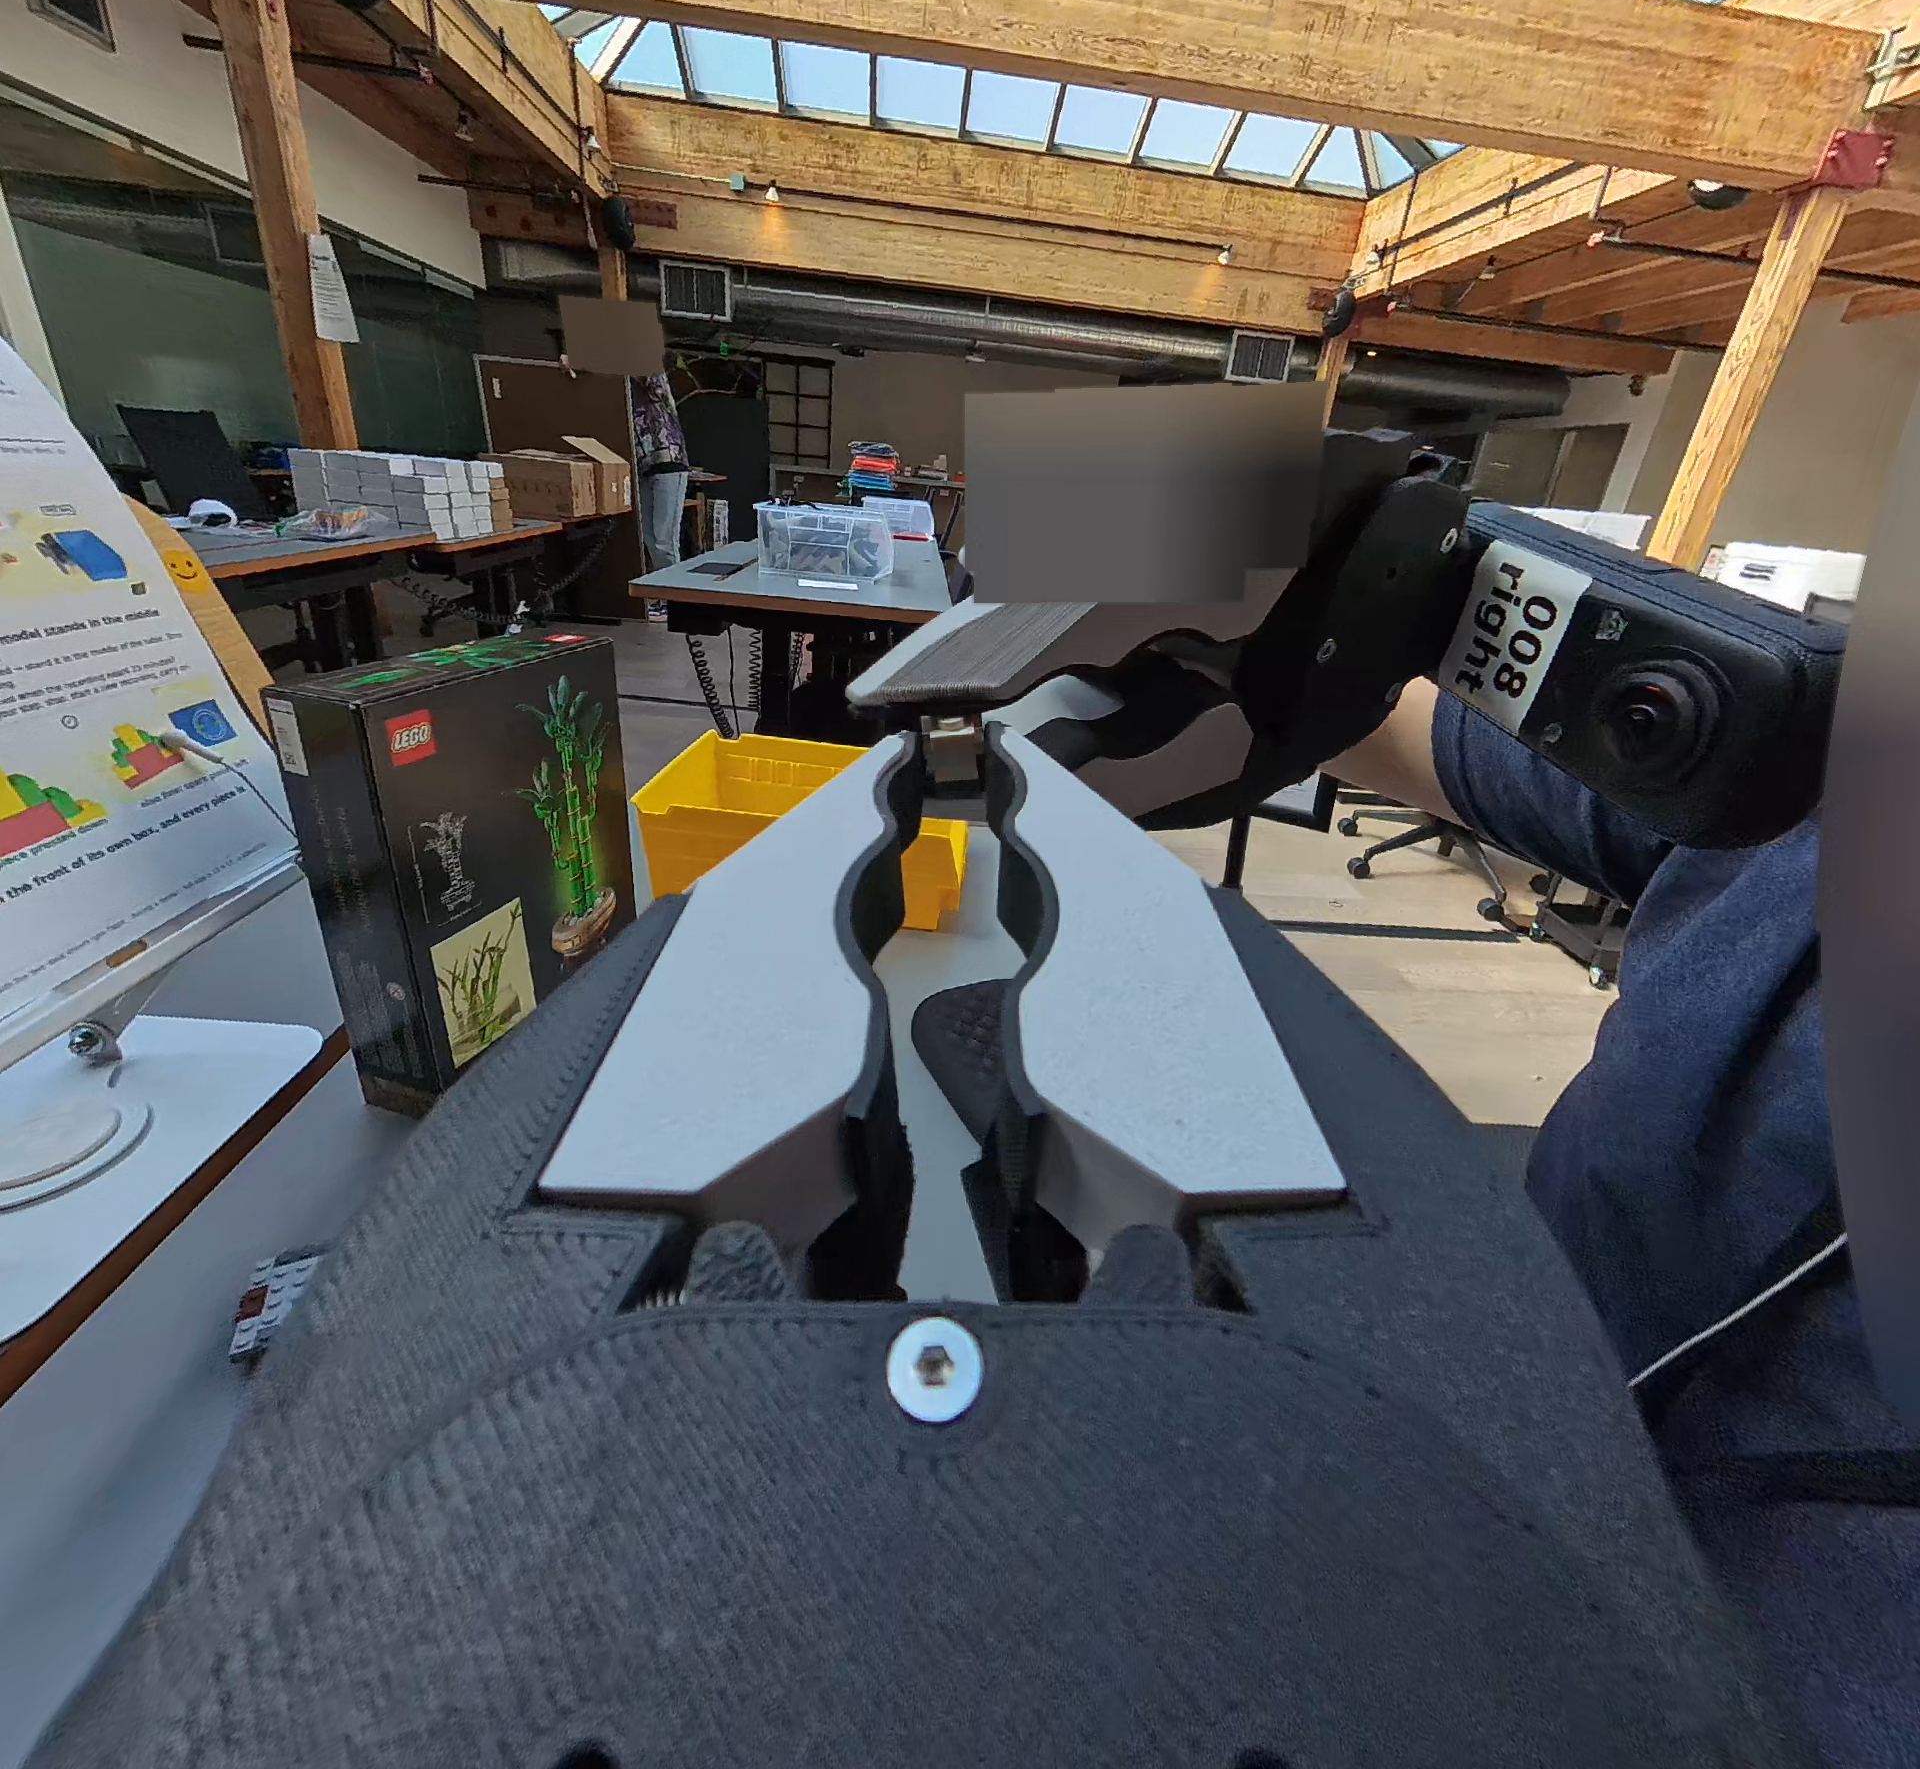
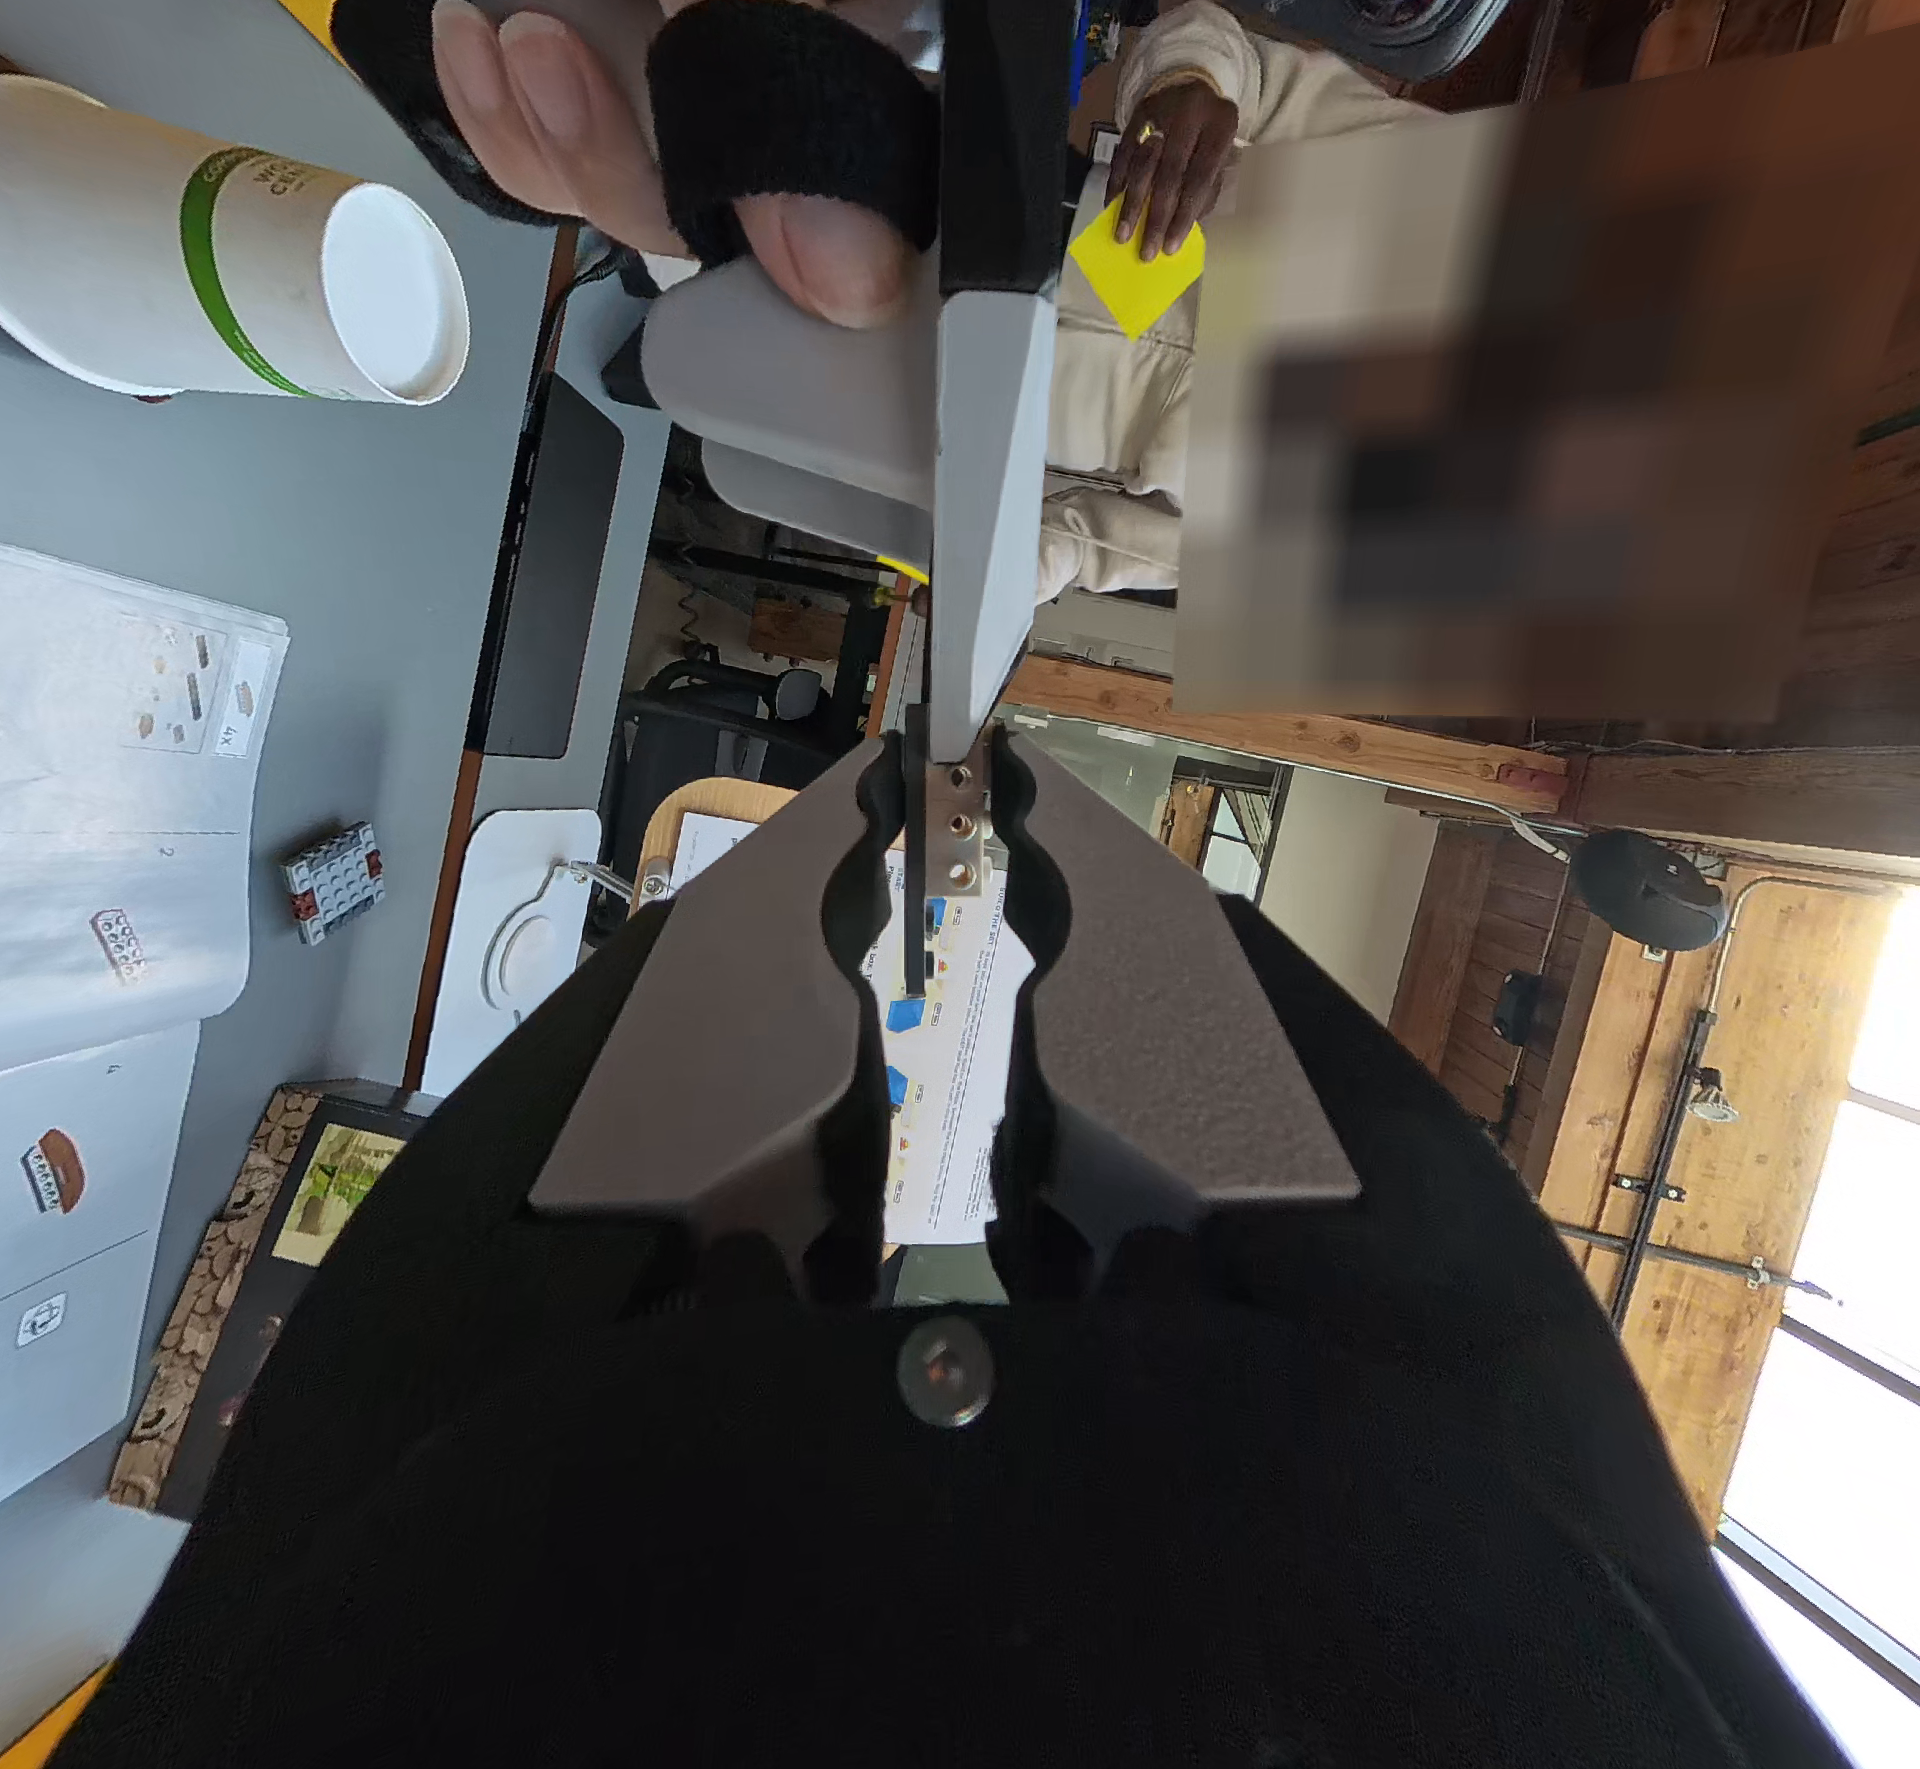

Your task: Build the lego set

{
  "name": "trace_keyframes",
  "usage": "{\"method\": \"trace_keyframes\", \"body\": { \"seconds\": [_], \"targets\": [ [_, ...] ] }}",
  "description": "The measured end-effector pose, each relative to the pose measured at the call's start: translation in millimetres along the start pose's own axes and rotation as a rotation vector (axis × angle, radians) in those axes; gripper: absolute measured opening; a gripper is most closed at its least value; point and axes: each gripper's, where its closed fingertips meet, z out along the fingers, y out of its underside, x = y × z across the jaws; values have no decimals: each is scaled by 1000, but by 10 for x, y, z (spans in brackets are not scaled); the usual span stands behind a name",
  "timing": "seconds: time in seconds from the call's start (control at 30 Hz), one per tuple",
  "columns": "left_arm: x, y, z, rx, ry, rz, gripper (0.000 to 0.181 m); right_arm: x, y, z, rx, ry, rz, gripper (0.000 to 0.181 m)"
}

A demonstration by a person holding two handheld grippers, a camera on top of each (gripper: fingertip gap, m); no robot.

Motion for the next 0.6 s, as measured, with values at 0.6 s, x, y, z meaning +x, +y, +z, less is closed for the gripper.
{"method": "trace_keyframes", "body": {
  "seconds": [0.6],
  "targets": [
    [172,-428,-795,146,-216,114,8,-417,-366,-377,283,-210,553,23]
  ]
}}
